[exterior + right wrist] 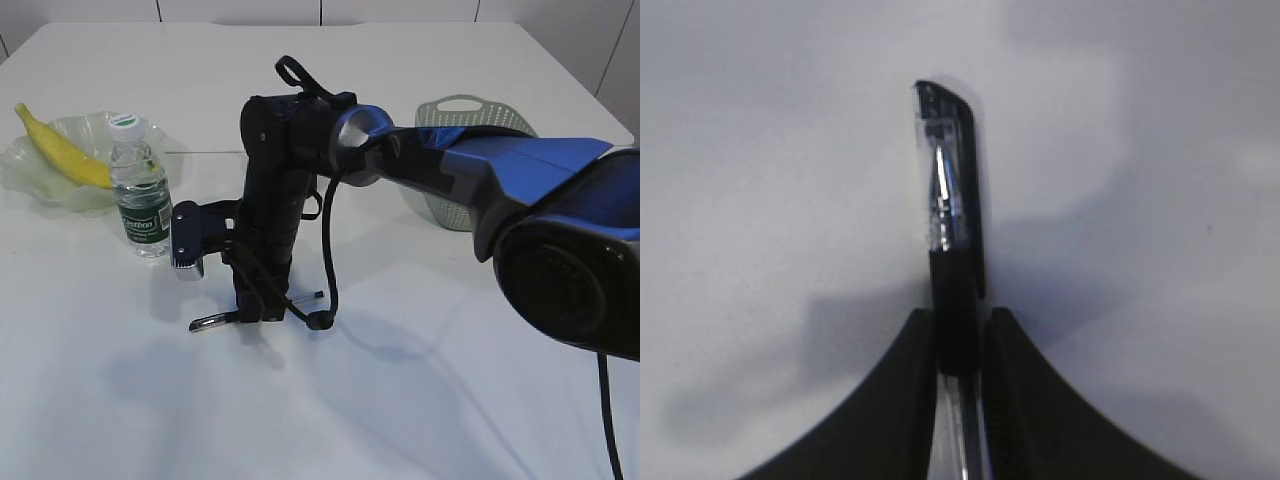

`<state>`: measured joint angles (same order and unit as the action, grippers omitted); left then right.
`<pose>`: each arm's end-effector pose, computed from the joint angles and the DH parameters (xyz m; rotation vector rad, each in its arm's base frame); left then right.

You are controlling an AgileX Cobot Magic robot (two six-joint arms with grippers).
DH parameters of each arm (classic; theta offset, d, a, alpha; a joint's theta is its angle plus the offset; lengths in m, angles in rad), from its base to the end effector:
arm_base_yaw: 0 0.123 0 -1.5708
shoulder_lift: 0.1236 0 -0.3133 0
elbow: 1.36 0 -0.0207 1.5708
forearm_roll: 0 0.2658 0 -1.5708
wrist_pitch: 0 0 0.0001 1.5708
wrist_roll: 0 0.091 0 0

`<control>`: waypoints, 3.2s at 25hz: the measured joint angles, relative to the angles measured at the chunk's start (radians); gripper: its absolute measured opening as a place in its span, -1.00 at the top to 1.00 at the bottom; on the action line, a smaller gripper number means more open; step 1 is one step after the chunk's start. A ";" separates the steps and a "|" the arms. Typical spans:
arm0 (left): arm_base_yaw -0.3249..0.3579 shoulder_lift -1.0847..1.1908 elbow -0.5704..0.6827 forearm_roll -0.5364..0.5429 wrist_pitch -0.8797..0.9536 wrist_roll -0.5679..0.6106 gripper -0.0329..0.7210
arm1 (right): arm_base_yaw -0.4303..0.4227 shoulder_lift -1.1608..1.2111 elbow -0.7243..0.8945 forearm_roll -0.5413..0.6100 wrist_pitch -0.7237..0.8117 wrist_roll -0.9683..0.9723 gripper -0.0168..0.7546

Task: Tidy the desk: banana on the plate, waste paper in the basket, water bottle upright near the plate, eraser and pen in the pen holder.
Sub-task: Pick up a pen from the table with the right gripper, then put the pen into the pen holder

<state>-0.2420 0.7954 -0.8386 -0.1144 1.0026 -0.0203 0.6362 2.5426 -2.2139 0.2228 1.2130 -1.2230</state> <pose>0.1233 -0.0395 0.3579 0.2390 2.4404 -0.2614 0.4333 0.3435 0.1346 -2.3111 1.8471 0.2532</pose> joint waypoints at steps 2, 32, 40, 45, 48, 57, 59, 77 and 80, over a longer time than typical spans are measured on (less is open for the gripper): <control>0.000 0.000 0.000 0.000 0.000 0.000 -0.46 | 0.000 0.000 0.000 0.000 0.000 0.002 0.65; 0.000 0.000 0.000 0.008 0.000 0.000 -0.46 | 0.000 -0.010 0.000 0.032 0.001 0.002 0.85; 0.000 0.000 0.000 0.026 0.016 0.000 -0.46 | -0.002 -0.059 0.000 0.055 0.002 0.005 0.85; 0.000 0.000 0.000 0.026 0.025 0.000 -0.46 | -0.034 -0.104 0.000 0.079 0.005 0.046 0.85; 0.000 0.000 0.000 0.026 0.030 0.000 -0.46 | -0.074 -0.139 0.000 0.089 0.005 0.057 0.85; 0.000 0.000 0.000 0.026 0.048 0.000 -0.46 | -0.219 -0.221 0.000 0.163 0.013 0.054 0.85; 0.000 0.000 0.000 0.026 0.034 0.000 -0.46 | -0.243 -0.225 0.000 0.185 0.013 0.046 0.85; 0.000 0.000 0.000 0.028 -0.002 0.000 -0.46 | -0.372 -0.225 0.000 0.423 -0.094 -0.125 0.85; 0.000 0.000 0.000 0.028 -0.002 0.000 -0.46 | -0.372 -0.225 0.000 0.481 -0.177 -0.159 0.85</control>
<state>-0.2420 0.7954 -0.8386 -0.0864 1.0010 -0.0203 0.2638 2.3172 -2.2139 0.7034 1.0356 -1.3824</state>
